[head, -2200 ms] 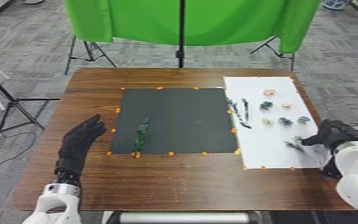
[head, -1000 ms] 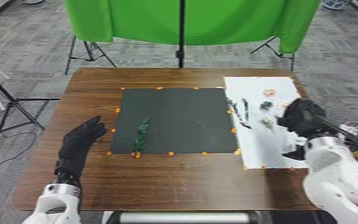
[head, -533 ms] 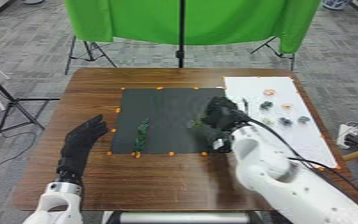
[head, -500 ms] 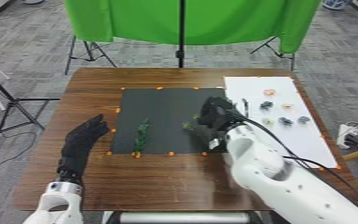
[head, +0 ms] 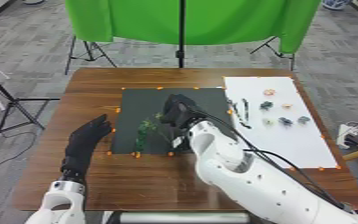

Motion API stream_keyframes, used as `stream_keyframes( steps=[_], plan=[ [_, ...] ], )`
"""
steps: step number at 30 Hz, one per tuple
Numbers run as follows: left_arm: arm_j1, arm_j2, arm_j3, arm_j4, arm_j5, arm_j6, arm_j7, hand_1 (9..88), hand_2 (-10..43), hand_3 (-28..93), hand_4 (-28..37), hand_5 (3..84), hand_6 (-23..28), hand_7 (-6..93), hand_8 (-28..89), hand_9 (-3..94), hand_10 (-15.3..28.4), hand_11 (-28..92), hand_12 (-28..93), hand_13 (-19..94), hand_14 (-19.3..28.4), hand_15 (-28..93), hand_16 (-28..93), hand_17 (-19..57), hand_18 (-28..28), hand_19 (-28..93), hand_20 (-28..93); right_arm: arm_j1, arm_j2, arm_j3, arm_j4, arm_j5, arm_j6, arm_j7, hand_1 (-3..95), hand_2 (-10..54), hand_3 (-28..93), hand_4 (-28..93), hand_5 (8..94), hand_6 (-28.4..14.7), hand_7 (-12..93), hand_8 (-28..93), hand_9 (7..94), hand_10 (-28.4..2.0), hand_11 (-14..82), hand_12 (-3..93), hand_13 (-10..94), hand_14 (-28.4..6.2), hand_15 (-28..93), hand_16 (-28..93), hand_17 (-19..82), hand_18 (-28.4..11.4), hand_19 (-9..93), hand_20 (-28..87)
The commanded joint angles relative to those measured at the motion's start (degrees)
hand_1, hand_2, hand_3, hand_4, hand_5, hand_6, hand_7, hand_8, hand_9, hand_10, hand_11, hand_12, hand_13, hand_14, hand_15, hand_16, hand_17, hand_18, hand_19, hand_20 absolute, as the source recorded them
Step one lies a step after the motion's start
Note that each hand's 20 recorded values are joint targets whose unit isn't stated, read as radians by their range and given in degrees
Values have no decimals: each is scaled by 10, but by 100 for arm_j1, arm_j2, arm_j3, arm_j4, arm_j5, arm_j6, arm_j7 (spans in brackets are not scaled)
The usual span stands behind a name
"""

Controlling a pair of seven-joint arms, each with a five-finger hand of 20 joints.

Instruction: Arrange flowers

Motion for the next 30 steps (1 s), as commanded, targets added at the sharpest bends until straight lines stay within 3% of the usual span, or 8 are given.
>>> stream_keyframes(
  steps=[1,7,11,20,25,28,30],
  plan=[
    [28,-50,31,58,-7,-94,-65,247,28,660,-256,428,69,79,-43,391,141,186,138,285,183,276,-3,10,135,99,165,-103,-33,-9,61,72,-135,-81,534,-95,564,-97,810,-4,273,173,877,-110,339,355,884,-32,635,347,640,-121,932,620],
    [5,-40,43,70,-2,-134,-94,247,28,659,-255,427,69,78,-43,390,140,184,138,285,182,275,-2,11,134,98,165,-88,-71,-49,158,77,-18,-73,515,-95,504,-92,801,-10,265,164,863,-118,390,275,882,-36,635,343,636,-124,932,617],
    [8,-33,50,64,1,-146,-103,247,28,659,-254,427,69,77,-43,390,140,184,138,285,182,274,-2,10,135,97,165,-52,-105,-73,221,81,83,9,508,-95,491,-93,800,-12,262,164,862,-120,393,271,882,-36,634,341,635,-125,932,615],
    [-1,-34,68,70,2,-166,-129,248,28,657,-253,426,69,78,-42,390,140,184,139,284,181,274,-1,9,135,97,165,-75,-130,-11,371,-71,282,-29,431,-95,582,-139,794,-16,254,128,864,-122,402,269,889,-40,628,338,638,-129,932,612],
    [43,-43,27,48,1,-157,-139,248,27,658,-253,426,69,77,-43,390,140,184,139,285,181,274,-1,9,135,97,165,-204,70,194,-17,-320,396,62,416,-95,598,-143,787,-15,249,108,858,-122,401,272,886,-42,626,340,633,-132,932,611],
    [59,-30,14,43,-6,-150,-159,248,27,658,-254,426,69,77,-42,390,140,184,139,285,181,274,-1,9,135,97,165,-399,271,375,-528,-217,407,118,352,-95,654,-136,785,-11,267,-55,858,-123,399,272,884,-47,626,343,632,-135,932,612],
    [89,-41,-3,23,5,-144,-156,248,27,658,-254,426,69,77,-42,390,140,185,139,285,182,274,-2,9,135,98,165,-548,492,410,-982,194,205,45,325,-90,669,-127,786,-12,266,-78,858,-123,405,274,883,-49,629,343,631,-137,932,615]
  ],
)
